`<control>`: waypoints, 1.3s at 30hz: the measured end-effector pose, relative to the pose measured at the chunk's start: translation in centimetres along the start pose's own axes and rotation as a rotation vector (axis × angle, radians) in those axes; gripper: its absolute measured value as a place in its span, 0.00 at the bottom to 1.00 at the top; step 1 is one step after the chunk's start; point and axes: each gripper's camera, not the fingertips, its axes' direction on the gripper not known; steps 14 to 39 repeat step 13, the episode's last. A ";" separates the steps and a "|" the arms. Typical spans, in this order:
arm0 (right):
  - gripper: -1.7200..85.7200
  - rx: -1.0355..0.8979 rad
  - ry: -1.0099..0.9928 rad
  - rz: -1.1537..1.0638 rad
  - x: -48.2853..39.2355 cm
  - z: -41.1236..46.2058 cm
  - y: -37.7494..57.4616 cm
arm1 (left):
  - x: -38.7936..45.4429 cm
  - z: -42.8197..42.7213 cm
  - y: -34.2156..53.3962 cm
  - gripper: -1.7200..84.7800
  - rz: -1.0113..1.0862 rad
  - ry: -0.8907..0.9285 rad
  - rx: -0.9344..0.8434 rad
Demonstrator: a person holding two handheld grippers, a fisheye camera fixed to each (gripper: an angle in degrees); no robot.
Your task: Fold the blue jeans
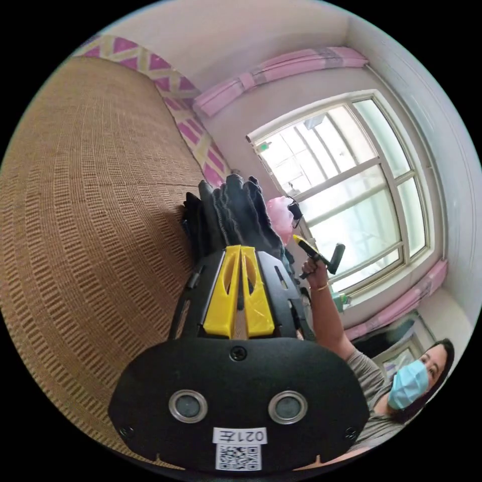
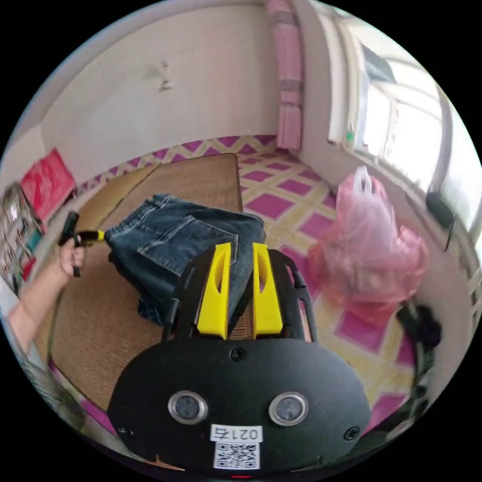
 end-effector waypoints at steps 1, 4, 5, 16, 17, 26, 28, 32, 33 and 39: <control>0.07 0.007 0.015 -0.050 -2.4 -0.9 -0.4 | 1.5 -2.9 2.2 0.01 0.044 -0.034 0.007; 0.02 0.014 -0.021 -0.274 -16.1 -4.4 -2.0 | 6.0 -10.3 9.3 0.01 0.138 -0.138 0.018; 0.02 0.011 -0.058 -0.353 -22.0 -5.1 -2.4 | 7.9 -13.3 12.9 0.01 0.187 -0.210 0.030; 0.01 -0.004 -0.452 -0.766 -64.3 -5.8 -2.6 | 11.5 -31.2 37.5 0.01 0.113 -0.507 0.119; 0.01 -0.004 -0.452 -0.766 -64.3 -5.8 -2.6 | 11.5 -31.2 37.5 0.01 0.113 -0.507 0.119; 0.01 -0.004 -0.452 -0.766 -64.3 -5.8 -2.6 | 11.5 -31.2 37.5 0.01 0.113 -0.507 0.119; 0.01 -0.004 -0.452 -0.766 -64.3 -5.8 -2.6 | 11.5 -31.2 37.5 0.01 0.113 -0.507 0.119; 0.01 -0.004 -0.452 -0.766 -64.3 -5.8 -2.6 | 11.5 -31.2 37.5 0.01 0.113 -0.507 0.119; 0.01 -0.004 -0.452 -0.766 -64.3 -5.8 -2.6 | 11.5 -31.2 37.5 0.01 0.113 -0.507 0.119; 0.01 -0.004 -0.452 -0.766 -64.3 -5.8 -2.6 | 11.5 -31.2 37.5 0.01 0.113 -0.507 0.119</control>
